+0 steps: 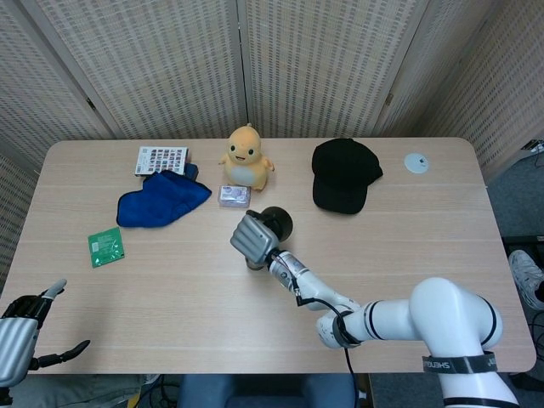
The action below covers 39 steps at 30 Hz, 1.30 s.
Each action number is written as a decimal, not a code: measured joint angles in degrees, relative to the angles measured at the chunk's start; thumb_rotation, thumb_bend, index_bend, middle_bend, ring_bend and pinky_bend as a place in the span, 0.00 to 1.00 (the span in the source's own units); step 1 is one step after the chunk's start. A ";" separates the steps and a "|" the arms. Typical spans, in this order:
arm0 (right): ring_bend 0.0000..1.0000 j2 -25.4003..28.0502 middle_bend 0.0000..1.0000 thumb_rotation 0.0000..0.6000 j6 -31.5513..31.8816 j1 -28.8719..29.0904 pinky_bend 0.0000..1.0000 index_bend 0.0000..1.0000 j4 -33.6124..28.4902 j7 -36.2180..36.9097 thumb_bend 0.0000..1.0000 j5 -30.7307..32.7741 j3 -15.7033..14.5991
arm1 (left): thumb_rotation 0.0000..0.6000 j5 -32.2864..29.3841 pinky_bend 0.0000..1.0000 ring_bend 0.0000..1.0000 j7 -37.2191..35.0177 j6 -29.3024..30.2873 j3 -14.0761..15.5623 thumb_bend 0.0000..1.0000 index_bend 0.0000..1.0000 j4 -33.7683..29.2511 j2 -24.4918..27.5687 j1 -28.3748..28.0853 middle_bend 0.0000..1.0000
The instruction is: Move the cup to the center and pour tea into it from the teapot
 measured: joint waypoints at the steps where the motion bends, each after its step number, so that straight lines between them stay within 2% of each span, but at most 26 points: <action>1: 0.97 -0.03 0.97 0.90 0.00 0.03 0.54 1.00 0.05 -0.10 0.38 -0.02 -0.06 | 0.42 0.00 0.20 0.30 -0.02 0.01 0.00 0.07 0.09 0.02 0.00 0.00 0.22; 26: 0.98 -0.70 0.97 0.90 0.40 -0.20 0.56 1.00 0.50 0.01 0.38 -0.17 -0.57 | 0.42 -0.08 0.20 0.30 -0.08 0.26 0.15 0.07 0.09 0.25 -0.20 0.10 0.22; 39: 0.98 0.11 0.97 0.92 -0.49 -2.26 0.56 1.00 -0.43 6.96 0.38 1.42 1.69 | 0.42 -0.30 0.20 0.30 0.38 -0.25 0.22 0.07 0.09 -0.25 -0.11 -0.10 0.22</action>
